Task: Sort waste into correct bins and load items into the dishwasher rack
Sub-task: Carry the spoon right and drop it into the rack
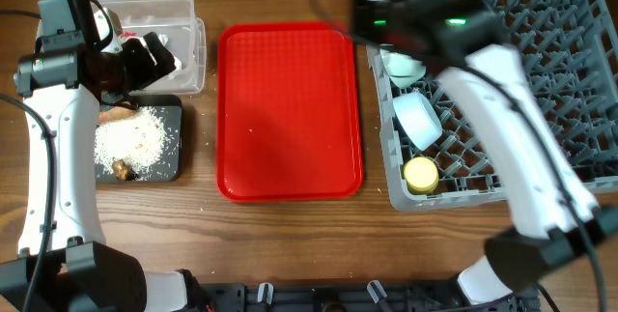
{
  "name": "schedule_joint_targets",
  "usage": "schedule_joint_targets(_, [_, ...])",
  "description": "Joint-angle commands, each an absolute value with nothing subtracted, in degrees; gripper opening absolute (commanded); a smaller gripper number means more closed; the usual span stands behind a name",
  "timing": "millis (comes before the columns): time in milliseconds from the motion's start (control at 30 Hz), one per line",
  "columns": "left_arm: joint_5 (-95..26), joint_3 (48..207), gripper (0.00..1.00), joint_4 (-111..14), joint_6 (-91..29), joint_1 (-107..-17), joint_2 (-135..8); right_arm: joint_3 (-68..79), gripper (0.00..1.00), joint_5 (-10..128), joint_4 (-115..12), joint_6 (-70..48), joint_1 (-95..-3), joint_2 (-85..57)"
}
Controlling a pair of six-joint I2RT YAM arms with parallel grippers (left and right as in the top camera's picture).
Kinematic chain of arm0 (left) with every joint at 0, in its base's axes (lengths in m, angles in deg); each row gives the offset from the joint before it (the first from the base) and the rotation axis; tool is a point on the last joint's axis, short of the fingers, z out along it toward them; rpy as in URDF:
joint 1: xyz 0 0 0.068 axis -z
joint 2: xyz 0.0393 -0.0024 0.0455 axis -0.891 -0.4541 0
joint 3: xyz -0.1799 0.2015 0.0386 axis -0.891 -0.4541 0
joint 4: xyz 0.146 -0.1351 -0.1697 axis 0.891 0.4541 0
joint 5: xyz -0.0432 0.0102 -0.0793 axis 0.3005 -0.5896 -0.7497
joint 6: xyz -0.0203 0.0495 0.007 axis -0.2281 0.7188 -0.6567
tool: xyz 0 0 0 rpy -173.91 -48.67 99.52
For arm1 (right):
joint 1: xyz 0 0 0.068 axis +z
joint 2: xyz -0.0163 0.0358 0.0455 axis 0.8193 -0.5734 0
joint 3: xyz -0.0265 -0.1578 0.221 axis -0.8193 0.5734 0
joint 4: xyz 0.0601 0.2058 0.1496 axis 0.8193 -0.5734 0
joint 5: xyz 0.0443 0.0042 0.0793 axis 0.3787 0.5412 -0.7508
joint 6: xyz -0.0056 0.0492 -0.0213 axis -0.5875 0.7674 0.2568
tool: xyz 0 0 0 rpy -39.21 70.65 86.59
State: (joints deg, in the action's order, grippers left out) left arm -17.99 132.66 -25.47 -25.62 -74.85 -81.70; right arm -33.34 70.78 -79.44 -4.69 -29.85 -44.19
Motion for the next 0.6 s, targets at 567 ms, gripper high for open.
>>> schedule_joint_targets(567, [-17.86,133.23,1.0,-25.45,-25.32,-75.12,-81.59,-12.42,0.04,75.22,-95.85,44.1,-55.99,-40.35])
